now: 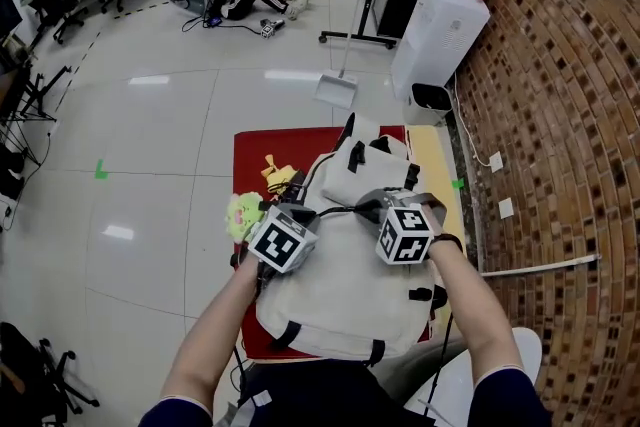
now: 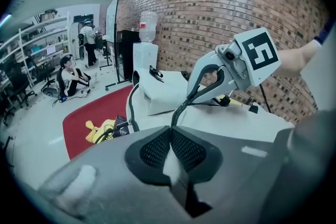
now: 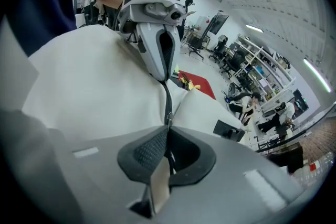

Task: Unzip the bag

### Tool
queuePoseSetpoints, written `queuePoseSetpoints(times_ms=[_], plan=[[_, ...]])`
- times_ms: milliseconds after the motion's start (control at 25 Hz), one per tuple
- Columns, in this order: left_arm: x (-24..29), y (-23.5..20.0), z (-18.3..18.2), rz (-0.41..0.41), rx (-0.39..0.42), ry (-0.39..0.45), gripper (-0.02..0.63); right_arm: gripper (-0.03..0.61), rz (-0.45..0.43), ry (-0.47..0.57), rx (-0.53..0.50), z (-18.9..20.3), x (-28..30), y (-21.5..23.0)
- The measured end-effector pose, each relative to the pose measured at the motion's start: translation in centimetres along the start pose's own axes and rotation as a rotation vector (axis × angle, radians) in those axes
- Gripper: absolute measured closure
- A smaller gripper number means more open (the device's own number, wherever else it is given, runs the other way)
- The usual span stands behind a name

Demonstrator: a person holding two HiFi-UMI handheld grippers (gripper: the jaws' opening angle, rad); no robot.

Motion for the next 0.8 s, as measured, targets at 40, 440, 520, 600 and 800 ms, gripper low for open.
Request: queuePoseSetpoints(times_ms=[40, 440, 520, 600, 800], plan=[[0.0, 0.1, -0.3, 0.001, 0.015, 0.010, 0.598, 0.560, 0.015, 0.004, 0.005, 0.0, 0.0, 0.1], [3.9, 1.5, -2.9, -0.014, 0.316, -0.096, 0.531, 0.560, 0.065, 0.041, -0.018, -0.8, -0.5, 1.2], [3.9, 1.3, -2.7, -0.001, 0.295, -0.107, 0.557, 0.560, 0.054, 0.048, -0.037, -0.9, -0.4, 1.2], [3.7, 1.1, -2.8, 0.015, 0.264, -0.102, 0.566, 0.561, 0.041, 0.048, -0.070, -0.6, -0.2, 1.1], [2.9, 0.0, -2.3, 0.037, 0.163, -0.071, 0.568, 0.561, -0.009, -0.004, -0.090, 2.7, -1.0, 0.3]])
Point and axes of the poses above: the fingertips, and each gripper's own axes: x forward along the fingers, y to its right, z out of its underside, the point moved 3 cm from there along -x, backward along the fingers, and after that the axes turned 5 degrees about y, right-handed, at the moved point
